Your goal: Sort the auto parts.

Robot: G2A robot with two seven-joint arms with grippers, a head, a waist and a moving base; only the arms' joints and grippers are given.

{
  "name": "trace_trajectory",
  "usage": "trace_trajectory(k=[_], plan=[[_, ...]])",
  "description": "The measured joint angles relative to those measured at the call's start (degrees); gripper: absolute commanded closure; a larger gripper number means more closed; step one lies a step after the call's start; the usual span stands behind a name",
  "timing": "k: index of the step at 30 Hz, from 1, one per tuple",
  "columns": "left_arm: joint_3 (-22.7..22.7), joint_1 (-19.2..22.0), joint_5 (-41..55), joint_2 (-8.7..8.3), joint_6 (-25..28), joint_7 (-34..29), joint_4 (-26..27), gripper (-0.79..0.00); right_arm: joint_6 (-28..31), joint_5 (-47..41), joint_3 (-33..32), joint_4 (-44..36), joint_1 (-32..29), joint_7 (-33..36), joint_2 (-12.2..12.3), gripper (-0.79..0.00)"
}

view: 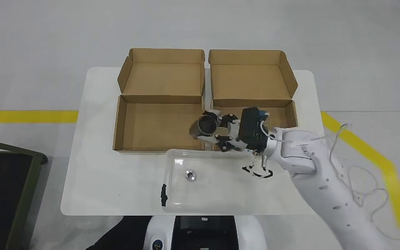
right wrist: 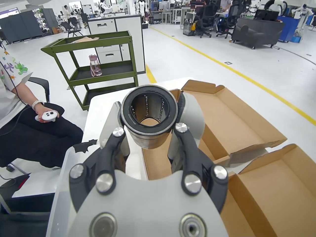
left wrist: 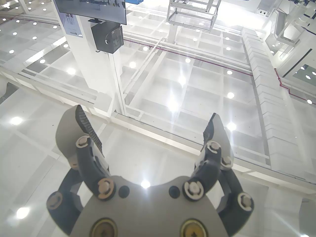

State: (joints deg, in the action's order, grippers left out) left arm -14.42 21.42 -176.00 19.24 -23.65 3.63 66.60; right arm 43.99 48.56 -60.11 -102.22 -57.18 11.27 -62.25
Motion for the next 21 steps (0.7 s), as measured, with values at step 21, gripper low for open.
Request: trace_trajectory(k=[21], plan=[[0.00, 0.00, 0.00, 0.00, 0.00, 0.00, 0.00, -0.785, -9.02, 6.50, 12.43, 12.72, 9.93, 2.71, -4.55, 0.000]])
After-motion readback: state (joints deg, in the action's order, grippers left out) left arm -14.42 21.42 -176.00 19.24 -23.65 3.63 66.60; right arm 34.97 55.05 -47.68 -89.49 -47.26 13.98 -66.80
